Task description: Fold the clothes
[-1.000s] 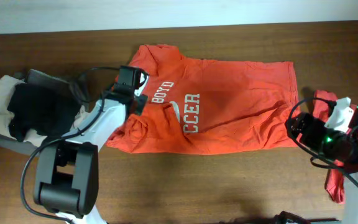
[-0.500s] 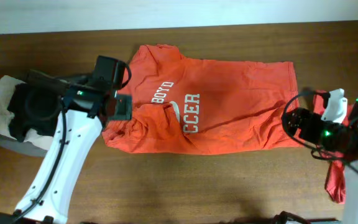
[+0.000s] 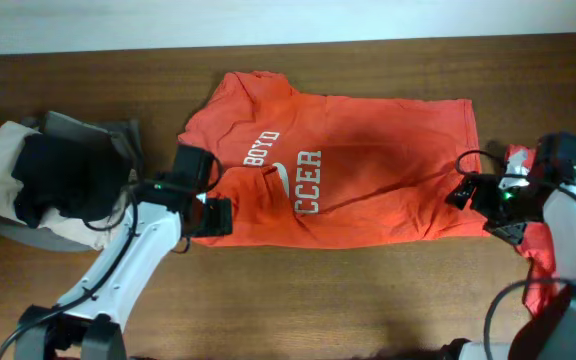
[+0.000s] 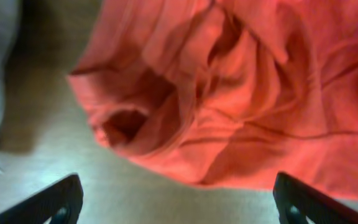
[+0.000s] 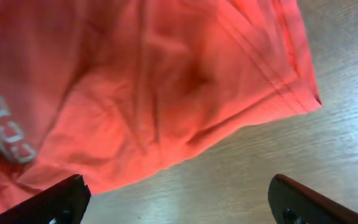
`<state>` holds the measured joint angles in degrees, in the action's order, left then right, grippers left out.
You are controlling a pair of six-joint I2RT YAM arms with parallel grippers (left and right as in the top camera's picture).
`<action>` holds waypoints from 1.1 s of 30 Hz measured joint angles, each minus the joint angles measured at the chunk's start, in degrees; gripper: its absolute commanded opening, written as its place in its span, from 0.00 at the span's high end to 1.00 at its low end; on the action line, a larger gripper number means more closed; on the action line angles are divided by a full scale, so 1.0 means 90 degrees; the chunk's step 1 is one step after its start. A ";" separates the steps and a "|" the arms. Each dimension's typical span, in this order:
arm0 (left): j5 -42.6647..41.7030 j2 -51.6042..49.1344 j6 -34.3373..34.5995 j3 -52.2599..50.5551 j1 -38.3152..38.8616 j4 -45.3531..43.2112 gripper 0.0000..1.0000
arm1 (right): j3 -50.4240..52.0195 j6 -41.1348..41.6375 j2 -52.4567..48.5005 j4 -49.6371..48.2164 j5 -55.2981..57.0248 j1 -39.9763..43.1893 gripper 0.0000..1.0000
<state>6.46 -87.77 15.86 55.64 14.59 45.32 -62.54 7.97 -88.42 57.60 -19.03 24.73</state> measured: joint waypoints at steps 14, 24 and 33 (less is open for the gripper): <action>-0.0219 0.0000 0.0049 -0.1183 0.0000 -0.1326 0.58 | 0.0000 -0.0415 -0.1149 -0.0840 0.0274 0.0000 0.32; -0.0170 0.0000 0.0049 -0.1183 0.0000 -0.1331 0.62 | -0.0153 -0.0801 -0.2120 -0.0760 0.0330 0.0017 0.89; -0.0163 0.0000 0.0049 -0.1183 0.0000 -0.1297 0.81 | -0.0250 -0.0333 -0.2171 -0.0695 0.0899 -0.0039 0.96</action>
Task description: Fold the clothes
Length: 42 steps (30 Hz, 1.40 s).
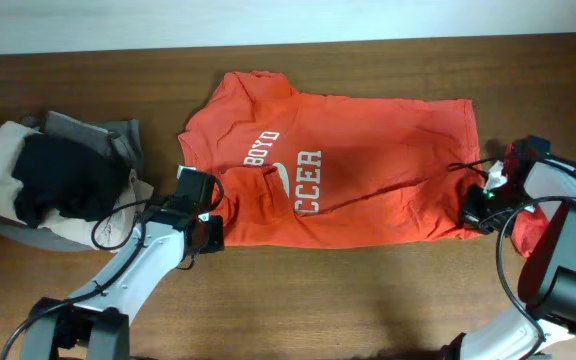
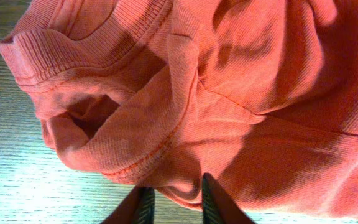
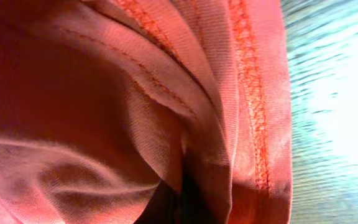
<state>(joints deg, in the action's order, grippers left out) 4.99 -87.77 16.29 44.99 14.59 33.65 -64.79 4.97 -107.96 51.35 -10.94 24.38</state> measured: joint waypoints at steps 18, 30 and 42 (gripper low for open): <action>-0.0335 0.0000 -0.0466 0.0092 -0.0423 0.0284 0.87 | -0.0226 0.1217 -0.0158 0.0631 0.1520 0.0007 0.85; -0.0777 0.0017 -0.1066 0.0920 -0.0423 0.0636 0.51 | -0.0243 0.1277 -0.0170 0.0811 0.1246 0.0019 0.73; -0.1353 -0.0828 -0.1894 0.1081 -0.0423 -0.0595 0.50 | -0.0243 0.1275 -0.0180 0.0826 0.1027 0.0019 0.68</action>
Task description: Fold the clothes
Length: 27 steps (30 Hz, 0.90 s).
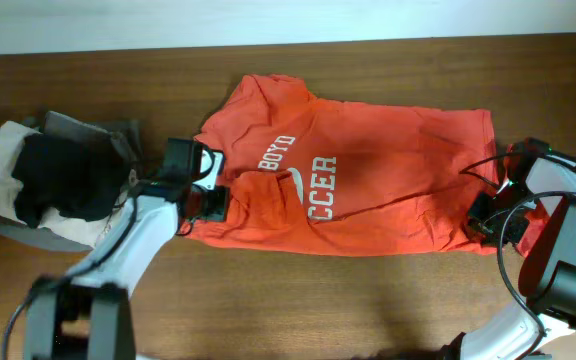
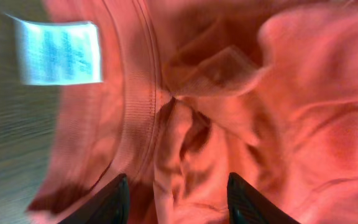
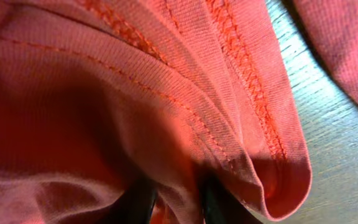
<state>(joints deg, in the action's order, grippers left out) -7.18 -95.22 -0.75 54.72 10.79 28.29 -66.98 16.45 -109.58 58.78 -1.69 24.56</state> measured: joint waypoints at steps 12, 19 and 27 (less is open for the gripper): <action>0.0219 -0.0673 -0.0498 0.0017 -0.0005 -0.0231 1.00 | 0.0000 0.0005 -0.0002 0.0022 -0.0090 0.0000 0.68; 0.1311 -0.0673 0.0381 0.0053 -0.0121 0.0007 1.00 | 0.0000 0.0005 -0.0002 0.0039 -0.0158 0.0000 0.68; 0.2064 -0.0673 0.1326 0.0061 -0.0488 0.0197 1.00 | 0.0000 0.0010 -0.0002 0.0066 -0.0250 0.0000 0.68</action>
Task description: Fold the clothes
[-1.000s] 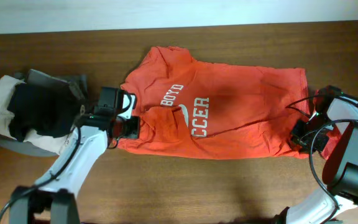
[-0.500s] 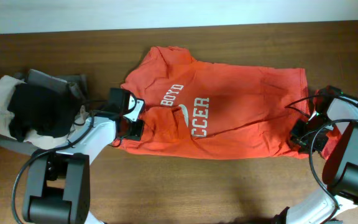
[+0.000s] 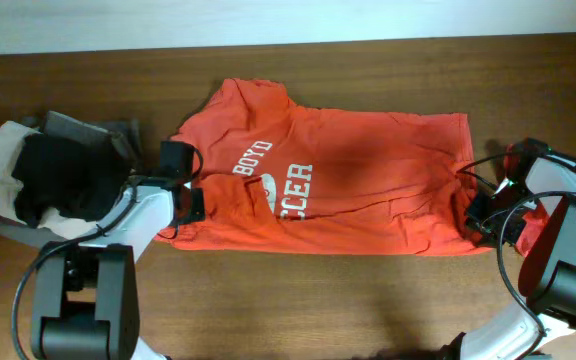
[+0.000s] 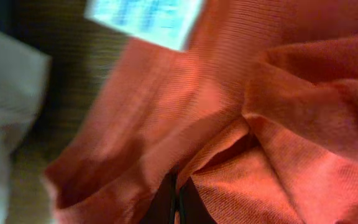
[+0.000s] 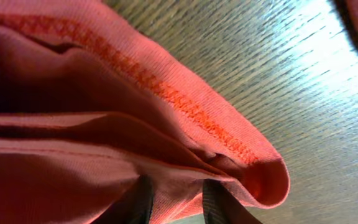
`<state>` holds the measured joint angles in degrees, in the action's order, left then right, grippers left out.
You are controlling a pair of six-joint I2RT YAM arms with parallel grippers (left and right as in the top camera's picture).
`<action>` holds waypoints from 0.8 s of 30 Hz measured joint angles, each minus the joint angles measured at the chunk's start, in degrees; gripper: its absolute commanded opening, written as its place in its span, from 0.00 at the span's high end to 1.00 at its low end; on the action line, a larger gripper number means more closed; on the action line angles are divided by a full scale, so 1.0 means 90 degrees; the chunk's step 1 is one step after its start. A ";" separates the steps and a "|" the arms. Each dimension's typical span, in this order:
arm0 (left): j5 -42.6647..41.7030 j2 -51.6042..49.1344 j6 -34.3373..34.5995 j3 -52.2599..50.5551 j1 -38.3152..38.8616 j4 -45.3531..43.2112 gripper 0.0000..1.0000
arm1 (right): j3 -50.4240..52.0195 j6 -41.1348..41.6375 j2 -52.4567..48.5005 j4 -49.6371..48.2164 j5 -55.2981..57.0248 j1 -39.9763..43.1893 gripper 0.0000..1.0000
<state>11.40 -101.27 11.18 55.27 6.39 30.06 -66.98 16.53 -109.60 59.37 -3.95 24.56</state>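
Observation:
An orange T-shirt (image 3: pixel 368 190) with white lettering lies spread across the wooden table (image 3: pixel 298 300), collar to the left. My left gripper (image 3: pixel 190 203) sits at the shirt's left front edge. In the left wrist view that gripper (image 4: pixel 178 202) is shut on a fold of the orange cloth, below the white neck label (image 4: pixel 146 15). My right gripper (image 3: pixel 476 213) is at the right front corner. In the right wrist view it (image 5: pixel 180 202) is shut on bunched cloth just inside the stitched hem (image 5: pixel 185 109).
A heap of beige, black and grey clothes (image 3: pixel 48 180) lies at the left, close to my left arm. A red garment (image 3: pixel 546 240) lies at the right edge under my right arm. A white wall strip (image 3: pixel 268 20) runs along the back.
The shirt has shifted left across the table. My left gripper is further left, and its fingers, apart before, are now together on the cloth. My right gripper still holds the hem corner.
Both grippers first hung open over the shirt's two ends. Then each was down at a front corner with its fingers close on the cloth. The shirt then lay further right and flatter, and now it lies back to the left with both grippers holding it.

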 measured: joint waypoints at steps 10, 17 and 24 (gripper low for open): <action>0.0112 0.0000 0.0223 0.0000 -0.0036 0.0007 1.00 | -0.0163 -0.0226 0.0000 -0.0202 -0.0287 0.0000 0.51; 0.0299 -0.0002 0.0364 0.0000 -0.0095 -0.0211 1.00 | -0.0988 -0.0228 0.0002 0.0440 0.0194 0.0012 0.47; 0.0289 -0.0012 0.0406 0.0000 -0.0095 -0.0289 1.00 | -0.1450 -0.0699 -0.0002 0.1426 -0.0403 -0.0005 0.41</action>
<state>14.00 -101.38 14.83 55.27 5.54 27.46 -80.03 10.24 -109.62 72.20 -7.57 24.51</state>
